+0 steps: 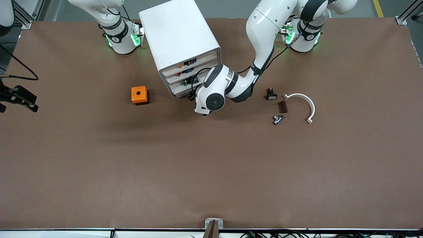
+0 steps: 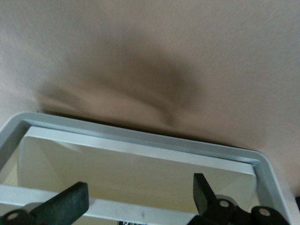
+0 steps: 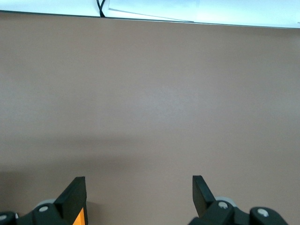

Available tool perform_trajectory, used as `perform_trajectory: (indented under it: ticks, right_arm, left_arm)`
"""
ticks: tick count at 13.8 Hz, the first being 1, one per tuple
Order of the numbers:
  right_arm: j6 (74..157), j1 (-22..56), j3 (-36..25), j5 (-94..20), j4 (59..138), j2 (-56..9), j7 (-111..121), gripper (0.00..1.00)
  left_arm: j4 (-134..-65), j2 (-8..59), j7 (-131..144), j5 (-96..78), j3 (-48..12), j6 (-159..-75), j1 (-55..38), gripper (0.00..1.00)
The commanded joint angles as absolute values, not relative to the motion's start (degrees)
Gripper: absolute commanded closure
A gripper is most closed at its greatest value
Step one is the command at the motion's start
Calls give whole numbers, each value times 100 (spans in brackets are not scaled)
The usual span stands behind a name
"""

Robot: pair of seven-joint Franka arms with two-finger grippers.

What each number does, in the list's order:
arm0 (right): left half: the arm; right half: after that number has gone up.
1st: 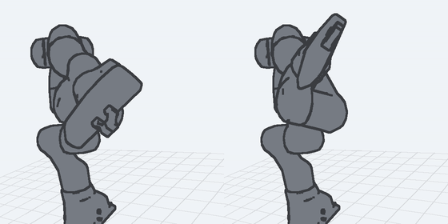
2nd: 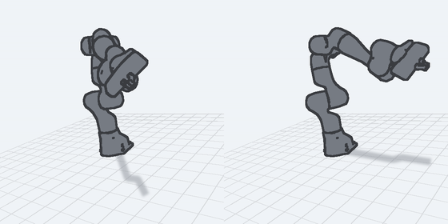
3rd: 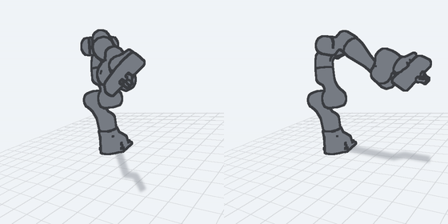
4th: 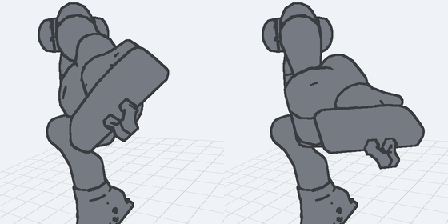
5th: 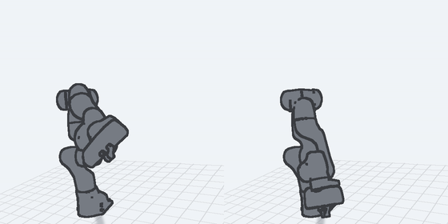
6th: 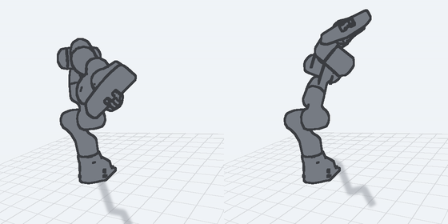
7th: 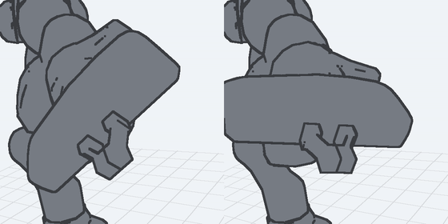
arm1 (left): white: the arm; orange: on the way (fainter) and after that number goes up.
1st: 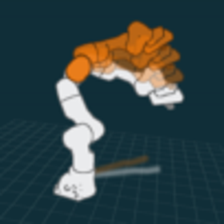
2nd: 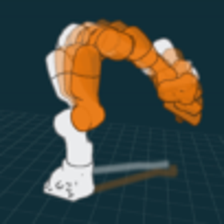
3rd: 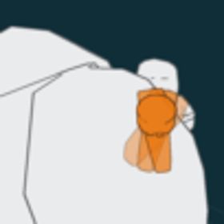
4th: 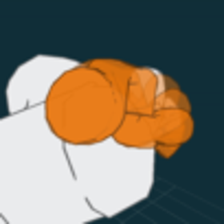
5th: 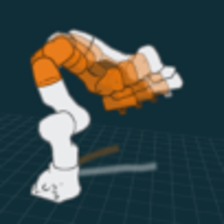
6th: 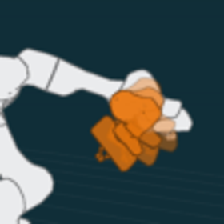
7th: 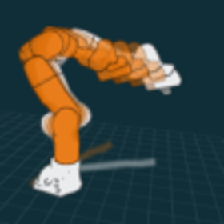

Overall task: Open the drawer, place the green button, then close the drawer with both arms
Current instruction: 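Push the drawer shut into the cabinet with the left gripper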

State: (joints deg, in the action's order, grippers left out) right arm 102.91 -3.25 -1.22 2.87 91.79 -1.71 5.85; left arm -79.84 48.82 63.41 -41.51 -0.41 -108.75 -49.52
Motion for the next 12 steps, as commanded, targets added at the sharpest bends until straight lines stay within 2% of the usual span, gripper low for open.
perform_trajectory:
  ticks: [1, 6, 10, 12]
  right_arm:
    - [10274, -369, -53, 413, 9167, -132, 501, 0]
    - [10283, -369, -53, 404, 9167, -141, 466, 0]
    - [10274, -378, -53, 396, 9167, -141, 474, 0]
    - [10274, -369, -53, 396, 9167, -141, 448, 0]
  left_arm:
    - [-8051, 4904, 6267, -4438, -141, -10627, -4905, 0]
    - [-8095, 4887, 6258, -4482, -141, -10564, -4861, 0]
    - [-8042, 4790, 6258, -4447, -132, -10564, -4484, 0]
    - [-7763, 4746, 6302, -4404, -132, -10564, -4229, 0]
